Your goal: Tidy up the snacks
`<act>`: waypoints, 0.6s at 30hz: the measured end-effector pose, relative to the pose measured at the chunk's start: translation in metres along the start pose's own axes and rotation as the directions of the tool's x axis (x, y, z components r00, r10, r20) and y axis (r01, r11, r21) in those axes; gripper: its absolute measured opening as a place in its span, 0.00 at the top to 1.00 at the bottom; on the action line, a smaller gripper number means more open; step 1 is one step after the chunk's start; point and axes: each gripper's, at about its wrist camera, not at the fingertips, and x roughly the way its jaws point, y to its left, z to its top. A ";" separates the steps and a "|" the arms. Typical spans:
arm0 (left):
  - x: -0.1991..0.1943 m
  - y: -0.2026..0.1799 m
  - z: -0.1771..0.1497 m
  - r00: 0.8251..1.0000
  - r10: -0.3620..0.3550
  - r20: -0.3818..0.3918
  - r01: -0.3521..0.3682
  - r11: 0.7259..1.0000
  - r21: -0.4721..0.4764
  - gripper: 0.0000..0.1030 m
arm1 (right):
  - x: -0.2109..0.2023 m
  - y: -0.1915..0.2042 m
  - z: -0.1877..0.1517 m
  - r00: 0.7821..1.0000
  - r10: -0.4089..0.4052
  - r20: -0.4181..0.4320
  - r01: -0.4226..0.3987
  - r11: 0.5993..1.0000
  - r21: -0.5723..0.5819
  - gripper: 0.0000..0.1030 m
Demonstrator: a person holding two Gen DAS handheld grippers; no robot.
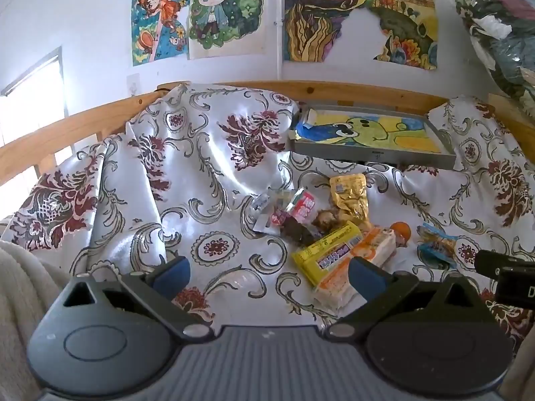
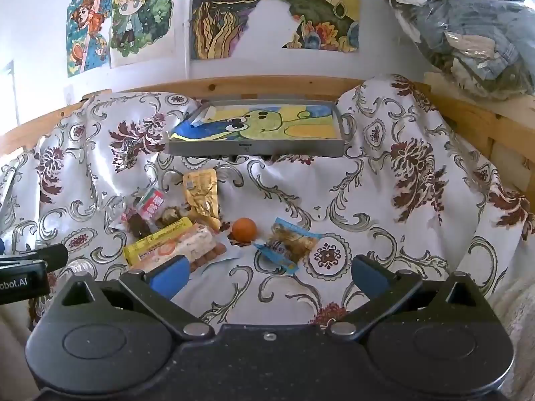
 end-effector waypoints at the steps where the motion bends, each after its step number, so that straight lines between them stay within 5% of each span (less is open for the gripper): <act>1: 0.002 0.001 0.003 1.000 0.000 -0.001 0.000 1.000 -0.003 0.00 | 0.000 0.000 0.000 1.000 0.000 0.000 0.000 1.000 0.000 0.01; 18: 0.002 0.001 0.005 1.000 0.000 -0.007 0.000 1.000 -0.008 0.00 | 0.000 0.000 0.000 1.000 -0.001 -0.006 0.001 1.000 -0.001 0.01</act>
